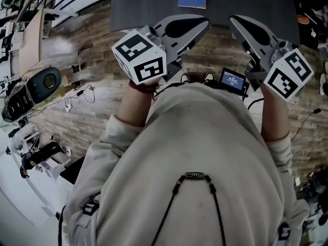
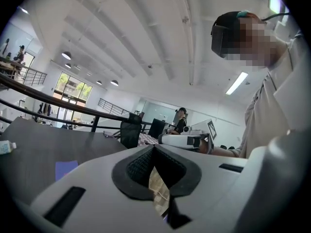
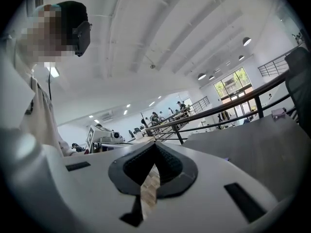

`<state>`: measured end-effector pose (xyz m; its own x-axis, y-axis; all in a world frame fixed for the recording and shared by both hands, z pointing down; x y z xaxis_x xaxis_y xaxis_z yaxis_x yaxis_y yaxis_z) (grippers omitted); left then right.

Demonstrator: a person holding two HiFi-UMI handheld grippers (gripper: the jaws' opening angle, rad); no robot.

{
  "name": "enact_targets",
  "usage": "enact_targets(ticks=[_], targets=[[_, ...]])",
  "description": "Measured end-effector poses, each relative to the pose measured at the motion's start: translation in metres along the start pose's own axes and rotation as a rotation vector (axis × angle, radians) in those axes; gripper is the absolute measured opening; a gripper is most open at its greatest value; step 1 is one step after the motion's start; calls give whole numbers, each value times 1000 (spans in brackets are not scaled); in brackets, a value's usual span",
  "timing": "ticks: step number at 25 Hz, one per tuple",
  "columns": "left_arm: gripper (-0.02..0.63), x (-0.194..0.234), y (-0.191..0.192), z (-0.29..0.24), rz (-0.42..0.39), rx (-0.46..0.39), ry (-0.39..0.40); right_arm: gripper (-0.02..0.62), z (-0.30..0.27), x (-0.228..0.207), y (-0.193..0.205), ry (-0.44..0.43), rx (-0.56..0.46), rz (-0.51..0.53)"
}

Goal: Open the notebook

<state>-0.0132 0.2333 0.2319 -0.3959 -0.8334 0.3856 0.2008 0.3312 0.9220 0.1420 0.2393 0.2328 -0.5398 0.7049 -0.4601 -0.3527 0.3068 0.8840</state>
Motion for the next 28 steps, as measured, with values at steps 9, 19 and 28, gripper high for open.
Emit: enact_targets(ticks=[9,19,28], targets=[[6,-14,3,-17,-30,29,14,15,35,-10,-10,31,-62,11],[6,-30,5,-22,-91,88,59,15,48,-7,-12,29,-58,50],[6,-20,15,-30,-41,105,55,15,42,-18,-2,24,10,57]])
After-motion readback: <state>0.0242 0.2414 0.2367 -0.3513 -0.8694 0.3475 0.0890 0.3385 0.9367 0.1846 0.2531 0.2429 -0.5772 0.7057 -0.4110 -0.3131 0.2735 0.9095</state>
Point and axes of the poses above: the fingertips, and each gripper's own axes: z backward along the fingers, x to its left, y out of its underside, the point moved 6 cm from there along z, backward along the fingers, and after that the axes turned 12 degrees about -x, right-handed, at the moved point
